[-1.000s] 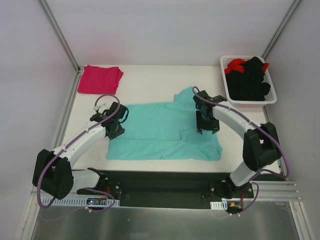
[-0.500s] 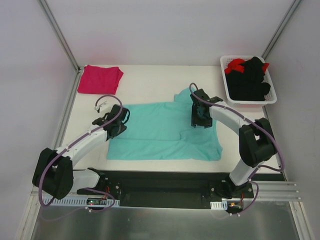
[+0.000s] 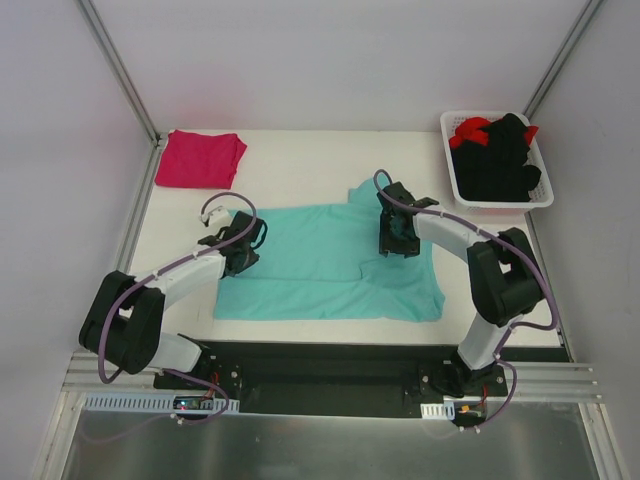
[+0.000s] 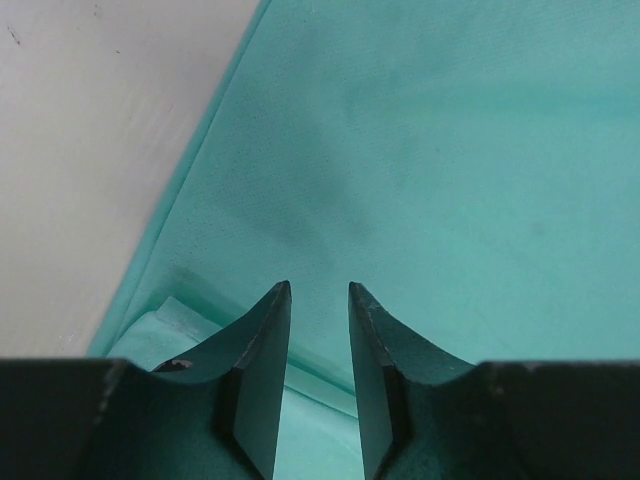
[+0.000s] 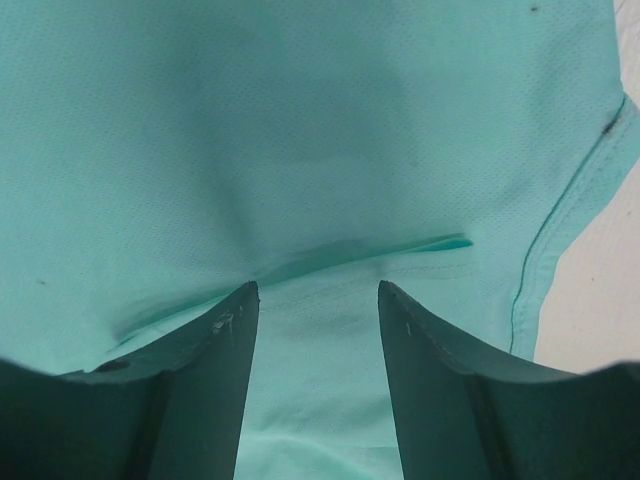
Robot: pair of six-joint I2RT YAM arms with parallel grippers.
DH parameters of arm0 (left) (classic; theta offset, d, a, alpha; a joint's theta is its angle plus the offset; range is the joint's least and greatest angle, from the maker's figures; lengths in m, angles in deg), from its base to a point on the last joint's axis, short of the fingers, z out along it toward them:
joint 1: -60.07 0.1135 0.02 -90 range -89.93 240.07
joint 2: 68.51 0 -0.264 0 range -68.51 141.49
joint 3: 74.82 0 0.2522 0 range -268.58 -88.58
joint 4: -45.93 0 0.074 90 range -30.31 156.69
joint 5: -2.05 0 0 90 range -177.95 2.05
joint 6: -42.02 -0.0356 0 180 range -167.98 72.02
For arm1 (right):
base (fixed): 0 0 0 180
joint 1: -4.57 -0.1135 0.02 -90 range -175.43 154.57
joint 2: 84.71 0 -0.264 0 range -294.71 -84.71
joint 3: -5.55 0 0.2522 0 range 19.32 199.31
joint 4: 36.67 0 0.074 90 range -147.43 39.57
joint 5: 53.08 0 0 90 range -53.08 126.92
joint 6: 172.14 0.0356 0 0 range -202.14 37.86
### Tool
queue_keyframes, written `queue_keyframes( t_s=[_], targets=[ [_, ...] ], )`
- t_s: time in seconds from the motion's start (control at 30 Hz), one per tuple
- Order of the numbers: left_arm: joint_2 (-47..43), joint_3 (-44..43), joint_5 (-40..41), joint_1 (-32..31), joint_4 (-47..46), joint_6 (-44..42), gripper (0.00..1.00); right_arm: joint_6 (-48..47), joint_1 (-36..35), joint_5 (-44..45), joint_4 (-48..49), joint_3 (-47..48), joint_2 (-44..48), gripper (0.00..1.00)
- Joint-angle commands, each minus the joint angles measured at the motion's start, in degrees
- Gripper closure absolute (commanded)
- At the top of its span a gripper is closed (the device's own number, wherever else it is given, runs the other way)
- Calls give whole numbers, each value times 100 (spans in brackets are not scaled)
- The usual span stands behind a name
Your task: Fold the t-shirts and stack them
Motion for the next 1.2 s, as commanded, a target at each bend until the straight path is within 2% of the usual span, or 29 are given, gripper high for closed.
queue_keyframes(
  t_s=[0.0,0.73,1.17],
  targets=[
    [132,74,-3,-47,-184,26,70,14,41,56,156,-146,16,46],
    [177,751,-477,-56,-746,299,71,-13,252,-14,508,-902,271,46],
    [-640,1181,-600,-47,-237,360,71,145,235,-111,33,-1420,771,46]
  ],
)
